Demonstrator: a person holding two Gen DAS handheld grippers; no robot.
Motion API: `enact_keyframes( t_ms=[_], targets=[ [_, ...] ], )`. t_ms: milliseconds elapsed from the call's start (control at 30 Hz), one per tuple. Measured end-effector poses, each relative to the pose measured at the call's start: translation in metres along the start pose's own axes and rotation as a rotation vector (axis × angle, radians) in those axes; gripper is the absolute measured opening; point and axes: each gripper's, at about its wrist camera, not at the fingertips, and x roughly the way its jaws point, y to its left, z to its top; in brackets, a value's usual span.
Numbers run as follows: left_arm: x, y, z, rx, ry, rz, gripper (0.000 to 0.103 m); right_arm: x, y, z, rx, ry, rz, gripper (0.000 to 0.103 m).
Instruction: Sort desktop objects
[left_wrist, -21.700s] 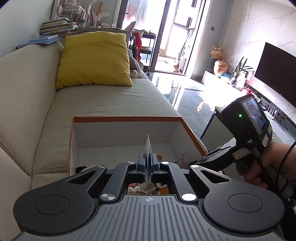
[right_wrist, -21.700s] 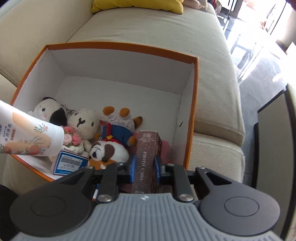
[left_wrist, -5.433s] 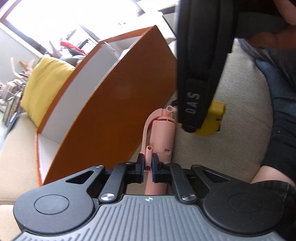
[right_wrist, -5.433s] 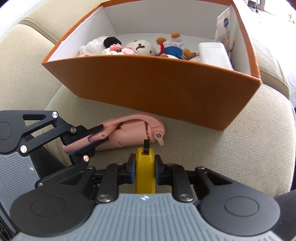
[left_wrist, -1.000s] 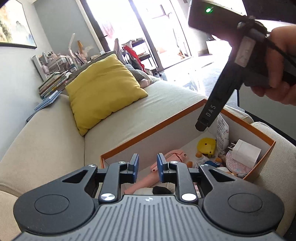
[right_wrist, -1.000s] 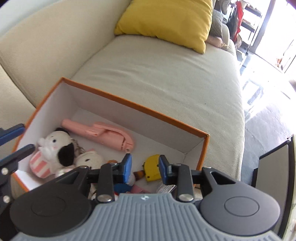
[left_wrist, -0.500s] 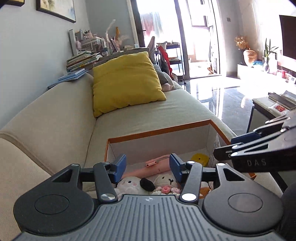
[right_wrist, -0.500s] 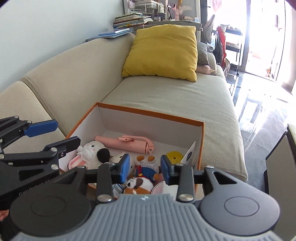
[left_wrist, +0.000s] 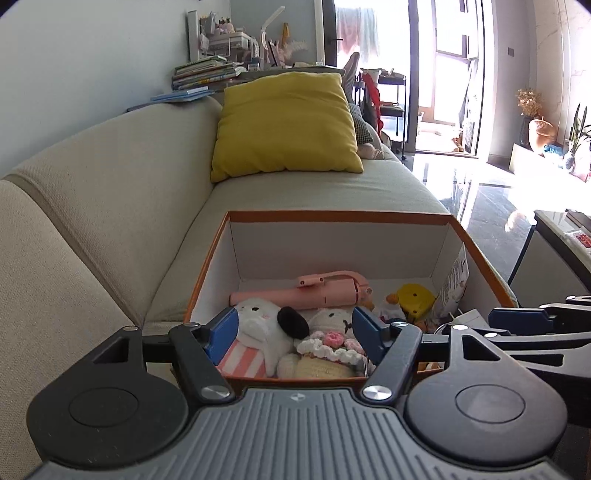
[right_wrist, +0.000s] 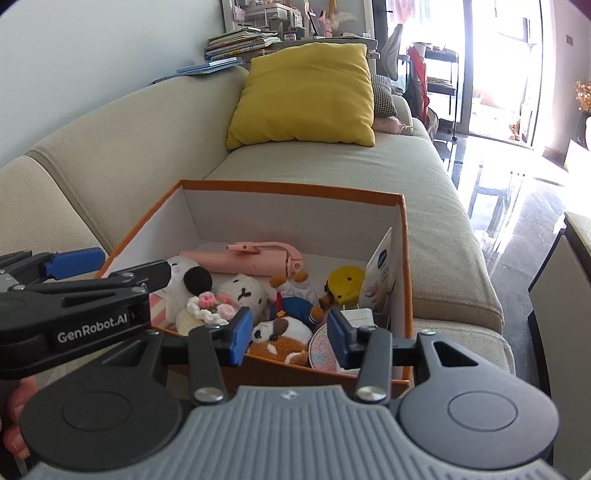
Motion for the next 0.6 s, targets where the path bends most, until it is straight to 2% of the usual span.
enact_keyframes(
  t_ms=[400, 600],
  targets=[
    [0.026, -0.01, -0.02, 0.005, 0.086, -0.001, 0.081, 0.017, -0.004, -0.018, 0.035, 0.022, -0.029, 0.05],
    [0.03, -0.013, -0.024, 0.021, 0.082, -0.003, 0.081, 0.022, -0.011, -0.02, 0.075, 0.029, -0.016, 0.05]
  ],
)
